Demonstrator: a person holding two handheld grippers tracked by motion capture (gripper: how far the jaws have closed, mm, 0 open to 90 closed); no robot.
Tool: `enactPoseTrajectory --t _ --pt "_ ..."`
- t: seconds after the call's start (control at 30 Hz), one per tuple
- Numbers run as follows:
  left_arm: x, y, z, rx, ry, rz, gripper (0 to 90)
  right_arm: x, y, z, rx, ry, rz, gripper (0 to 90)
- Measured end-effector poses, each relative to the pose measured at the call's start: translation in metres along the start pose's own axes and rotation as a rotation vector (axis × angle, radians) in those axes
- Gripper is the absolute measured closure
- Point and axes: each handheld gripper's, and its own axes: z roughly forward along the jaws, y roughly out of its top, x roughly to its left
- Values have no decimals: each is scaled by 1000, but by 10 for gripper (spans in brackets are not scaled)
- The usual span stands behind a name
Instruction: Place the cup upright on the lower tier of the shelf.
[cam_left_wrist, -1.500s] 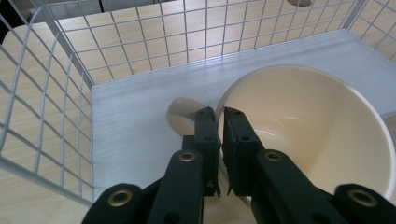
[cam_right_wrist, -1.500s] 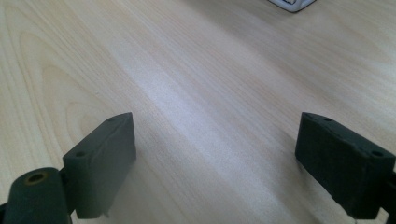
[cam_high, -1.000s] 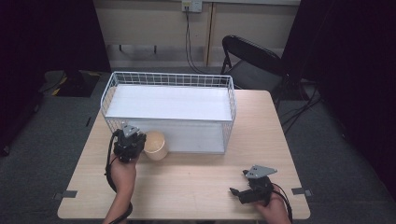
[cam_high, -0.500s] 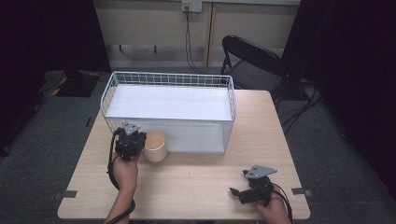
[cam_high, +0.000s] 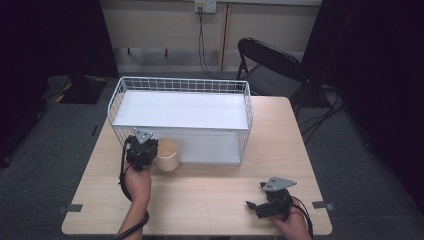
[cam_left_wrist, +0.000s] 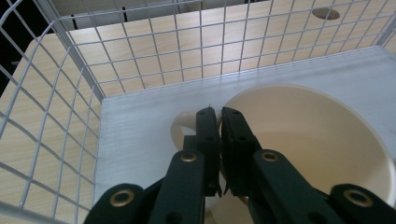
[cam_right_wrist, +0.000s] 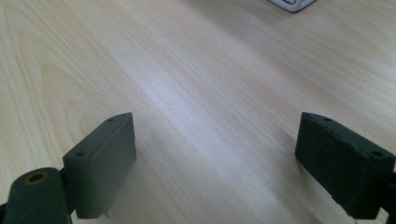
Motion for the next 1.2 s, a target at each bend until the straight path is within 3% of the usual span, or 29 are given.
enactPoseTrajectory --t 0.37,0.57,1.2 --pt "-2 4 5 -12 8 6 868 0 0 0 0 0 0 117" --pt "3 0 5 -9 -8 -28 865 0 0 0 0 0 0 117" --pt "8 1 1 -4 -33 -35 829 0 0 0 0 0 -1 117"
